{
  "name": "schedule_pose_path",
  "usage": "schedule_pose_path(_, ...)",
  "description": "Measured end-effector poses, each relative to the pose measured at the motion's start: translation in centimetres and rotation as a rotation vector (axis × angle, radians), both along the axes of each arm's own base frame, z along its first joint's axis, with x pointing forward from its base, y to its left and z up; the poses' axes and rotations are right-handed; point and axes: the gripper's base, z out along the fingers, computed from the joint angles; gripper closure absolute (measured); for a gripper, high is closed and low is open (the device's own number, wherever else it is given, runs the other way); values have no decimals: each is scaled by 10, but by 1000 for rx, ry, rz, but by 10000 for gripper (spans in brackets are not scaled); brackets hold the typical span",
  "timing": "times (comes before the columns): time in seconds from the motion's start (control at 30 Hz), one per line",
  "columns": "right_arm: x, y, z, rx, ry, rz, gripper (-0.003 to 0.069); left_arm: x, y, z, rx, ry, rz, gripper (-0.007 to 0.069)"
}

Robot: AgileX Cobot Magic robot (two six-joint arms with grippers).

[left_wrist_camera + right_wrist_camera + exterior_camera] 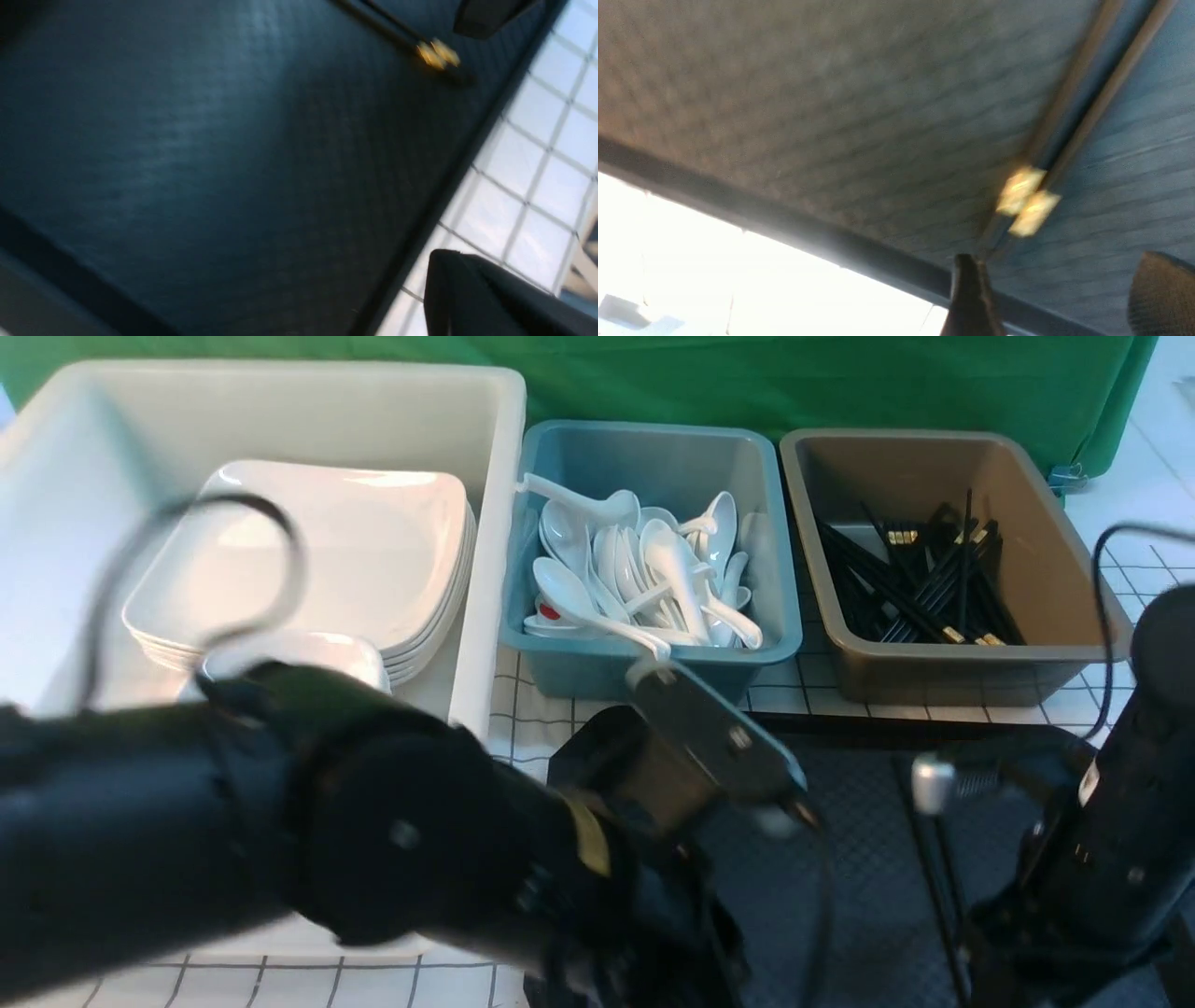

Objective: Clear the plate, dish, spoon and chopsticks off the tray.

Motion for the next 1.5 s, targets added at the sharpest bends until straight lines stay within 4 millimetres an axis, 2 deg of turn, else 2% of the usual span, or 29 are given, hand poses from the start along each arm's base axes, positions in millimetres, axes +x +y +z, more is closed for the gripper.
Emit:
schedule_pose_path(0.2,-9,-3,-28,-6,-74,-110,214,-7,-11,-8,4,11,-19,627)
schedule_pose_path(0.33,-10,-4,-34,-5,-101,-130,217,-6,-12,-7,-11,5,-5,627)
schedule_pose_path(0.43,-9,-4,-34,-6,-125,-124,249,-5,-13,-7,-18,4,3,627)
schedule_pose_path(0.53,-8,-5,-35,-15,-141,-112,347,-5,-13,-7,-22,2,7,627)
schedule_pose_path(0.57,-8,-5,-35,-16,-142,-111,356,-5,-13,-7,-22,2,7,627)
schedule_pose_path(0.6,-7,-5,-35,-18,-151,-103,442,-5,-13,-7,-23,3,9,627)
schedule_pose_path(0.63,-7,-6,-35,-18,-154,-98,493,-5,-13,-7,-23,5,12,627)
schedule_pose_path(0.7,-7,-5,-35,-18,-156,-89,530,-5,-13,-7,-23,5,12,627)
schedule_pose_path(0.97,-8,-6,-34,-23,-158,-53,522,-5,-13,-7,-21,10,14,627)
schedule_pose_path(1.03,-10,-7,-33,-27,-147,-37,522,-5,-13,-7,-21,11,14,627)
schedule_pose_path(1.33,-33,-14,10,1,-193,28,522,-3,-14,-3,-36,21,40,627)
schedule_pose_path(1.5,-49,-19,32,16,-223,65,522,16,-16,22,-111,-13,102,627)
